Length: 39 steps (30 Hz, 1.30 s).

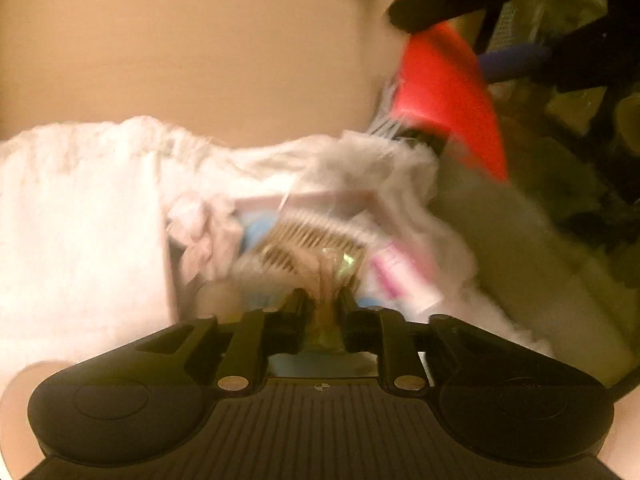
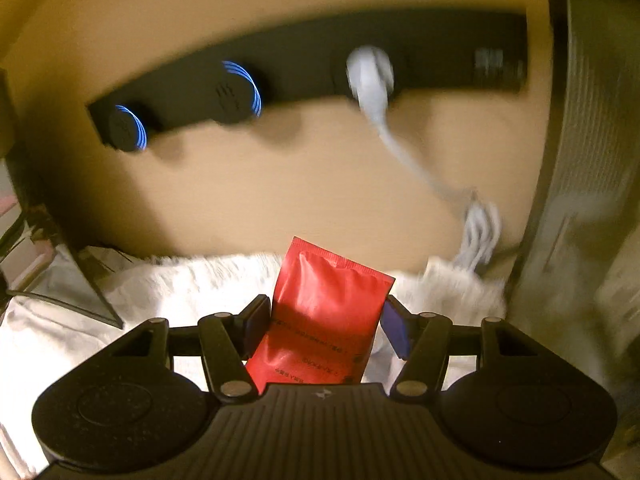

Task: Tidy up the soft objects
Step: 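Carry the bow and red packet into the pink box and open both tools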

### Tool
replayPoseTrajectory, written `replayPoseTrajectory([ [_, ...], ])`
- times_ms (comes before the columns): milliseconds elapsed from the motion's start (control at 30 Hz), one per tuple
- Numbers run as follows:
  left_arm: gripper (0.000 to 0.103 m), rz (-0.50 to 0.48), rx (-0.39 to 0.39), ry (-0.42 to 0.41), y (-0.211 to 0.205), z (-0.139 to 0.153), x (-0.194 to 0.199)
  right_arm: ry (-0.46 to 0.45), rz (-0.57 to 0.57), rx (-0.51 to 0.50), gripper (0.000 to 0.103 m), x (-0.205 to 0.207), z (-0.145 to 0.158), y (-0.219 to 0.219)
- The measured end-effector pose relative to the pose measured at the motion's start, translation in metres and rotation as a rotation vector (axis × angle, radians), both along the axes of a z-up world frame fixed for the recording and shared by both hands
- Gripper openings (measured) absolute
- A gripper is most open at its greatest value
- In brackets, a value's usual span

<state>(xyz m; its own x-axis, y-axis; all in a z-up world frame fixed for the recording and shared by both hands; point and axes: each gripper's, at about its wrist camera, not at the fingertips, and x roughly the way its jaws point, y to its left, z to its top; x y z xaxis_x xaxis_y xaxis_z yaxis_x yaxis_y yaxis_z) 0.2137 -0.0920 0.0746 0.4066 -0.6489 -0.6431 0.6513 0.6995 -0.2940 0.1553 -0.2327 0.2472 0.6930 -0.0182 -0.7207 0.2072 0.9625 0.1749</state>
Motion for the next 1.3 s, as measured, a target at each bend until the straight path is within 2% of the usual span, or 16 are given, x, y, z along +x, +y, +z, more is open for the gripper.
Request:
replayPoseTrajectory([
  [100,0.030,0.013,0.048,-0.050,0.006,-0.002,-0.006,0.093,-0.004,0.047,0.061,0.020,-0.043,0.000],
  [267,0.028,-0.010,0.075,-0.070,0.008,-0.005,-0.012,0.310,0.023,0.077,0.060,0.052,-0.122,-0.007],
  [300,0.028,-0.013,0.074,-0.072,0.010,-0.004,-0.013,0.324,0.011,0.070,0.060,0.053,-0.131,-0.009],
  [333,0.028,-0.019,0.070,-0.079,0.015,-0.002,-0.016,0.298,0.008,0.087,0.060,0.052,-0.135,-0.013],
  [433,0.029,-0.024,0.061,-0.095,0.027,0.003,-0.021,0.275,-0.002,0.126,0.060,0.049,-0.137,-0.022],
  [600,0.028,-0.028,0.042,-0.038,0.027,0.004,-0.010,0.250,0.000,0.112,0.063,0.042,-0.131,-0.021],
  [767,0.028,-0.036,0.023,-0.012,0.019,-0.003,-0.004,0.205,0.000,0.090,0.065,0.026,-0.110,-0.018],
  [833,0.028,-0.038,0.029,-0.009,0.014,-0.008,-0.001,0.176,-0.029,0.083,0.068,0.021,-0.099,-0.021],
  [967,0.027,-0.036,0.052,-0.024,0.008,-0.011,0.000,0.100,-0.068,0.031,0.068,0.019,-0.088,-0.015],
  [1000,0.027,-0.037,0.054,-0.024,0.008,-0.010,0.000,0.106,-0.054,0.014,0.066,0.021,-0.091,-0.010],
  [1033,0.027,-0.034,0.058,-0.025,0.009,-0.010,0.000,0.126,-0.033,0.012,0.058,0.025,-0.095,-0.006],
  [1100,0.027,-0.029,0.060,-0.026,0.012,-0.008,-0.001,0.197,-0.006,0.034,0.050,0.031,-0.113,-0.003],
  [1133,0.027,-0.027,0.063,-0.029,0.015,-0.006,-0.003,0.221,-0.011,0.033,0.050,0.032,-0.120,-0.002],
  [1200,0.027,-0.038,0.056,-0.049,0.020,-0.002,-0.008,0.212,-0.018,0.031,0.051,0.029,-0.129,-0.006],
  [1300,0.027,-0.039,0.031,-0.068,0.031,0.006,-0.016,0.219,-0.045,0.102,0.051,0.027,-0.131,-0.021],
])
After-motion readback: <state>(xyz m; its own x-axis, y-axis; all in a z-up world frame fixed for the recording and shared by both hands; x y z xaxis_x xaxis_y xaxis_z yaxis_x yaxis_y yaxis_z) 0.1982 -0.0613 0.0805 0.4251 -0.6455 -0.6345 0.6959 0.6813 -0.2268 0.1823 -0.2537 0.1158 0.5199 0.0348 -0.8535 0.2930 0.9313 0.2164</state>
